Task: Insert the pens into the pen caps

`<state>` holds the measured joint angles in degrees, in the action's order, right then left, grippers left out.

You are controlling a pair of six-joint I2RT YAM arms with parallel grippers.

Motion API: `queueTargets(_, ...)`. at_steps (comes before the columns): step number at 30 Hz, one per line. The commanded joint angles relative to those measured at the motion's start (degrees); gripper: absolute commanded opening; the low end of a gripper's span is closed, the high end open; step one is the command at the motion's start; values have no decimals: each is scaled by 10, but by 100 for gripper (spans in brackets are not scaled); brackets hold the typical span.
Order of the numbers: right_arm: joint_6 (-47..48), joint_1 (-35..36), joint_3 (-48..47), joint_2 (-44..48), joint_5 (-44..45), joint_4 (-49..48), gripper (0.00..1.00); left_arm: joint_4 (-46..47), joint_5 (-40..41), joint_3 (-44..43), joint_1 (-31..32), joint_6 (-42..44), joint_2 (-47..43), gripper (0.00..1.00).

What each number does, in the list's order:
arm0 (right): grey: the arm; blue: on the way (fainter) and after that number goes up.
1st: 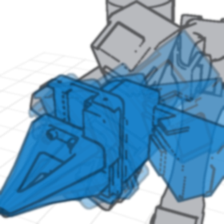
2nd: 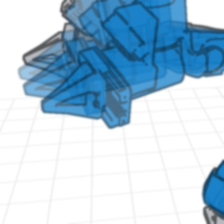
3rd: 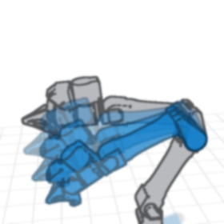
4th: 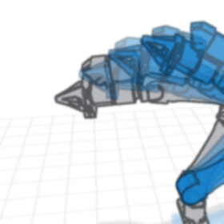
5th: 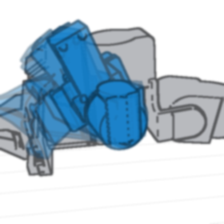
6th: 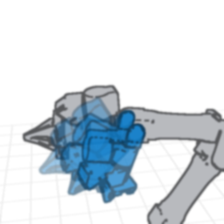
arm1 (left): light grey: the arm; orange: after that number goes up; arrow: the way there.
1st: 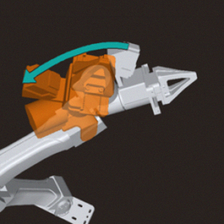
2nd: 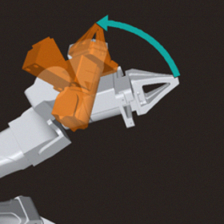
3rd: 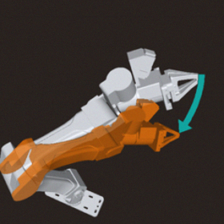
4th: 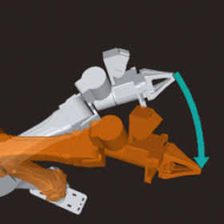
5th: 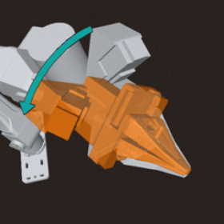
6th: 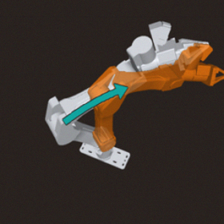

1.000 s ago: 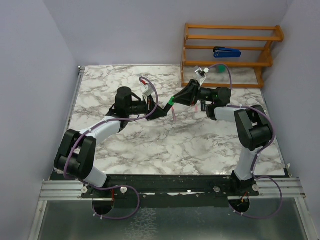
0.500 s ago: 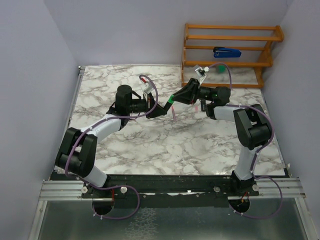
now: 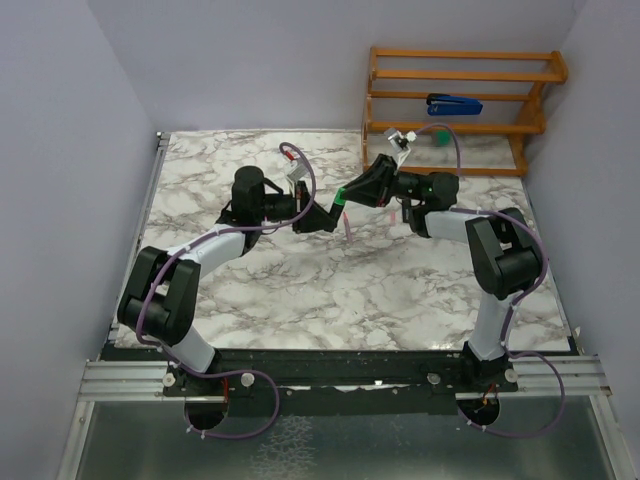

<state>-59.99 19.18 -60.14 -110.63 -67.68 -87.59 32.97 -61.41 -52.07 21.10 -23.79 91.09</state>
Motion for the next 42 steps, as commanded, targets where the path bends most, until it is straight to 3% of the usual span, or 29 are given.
queueTargets(1,-7,72,37,-40,-201,-131,1,258,53,-100,-4,-47,-26,0)
queueTargets(14,-13,80,40,-40,-216,-131,1,270,54,-108,-22,-56,-38,0)
queueTargets(23,-26,80,25,-43,-221,-130,2,261,74,-57,-23,-37,-36,0)
queueTargets(27,-35,79,11,-47,-216,-130,35,235,88,-30,-23,-13,-37,0)
queueTargets(29,-37,77,2,-50,-212,-130,66,215,102,-11,-23,7,-39,0)
queueTargets(32,-41,73,-22,-54,-205,-130,98,182,129,24,-22,39,-40,0)
queueTargets(38,-44,40,-65,-45,-185,-130,100,148,193,88,-22,75,-26,0)
queueTargets(42,-26,-21,-43,-19,-119,-123,100,98,303,112,-22,101,-24,0)
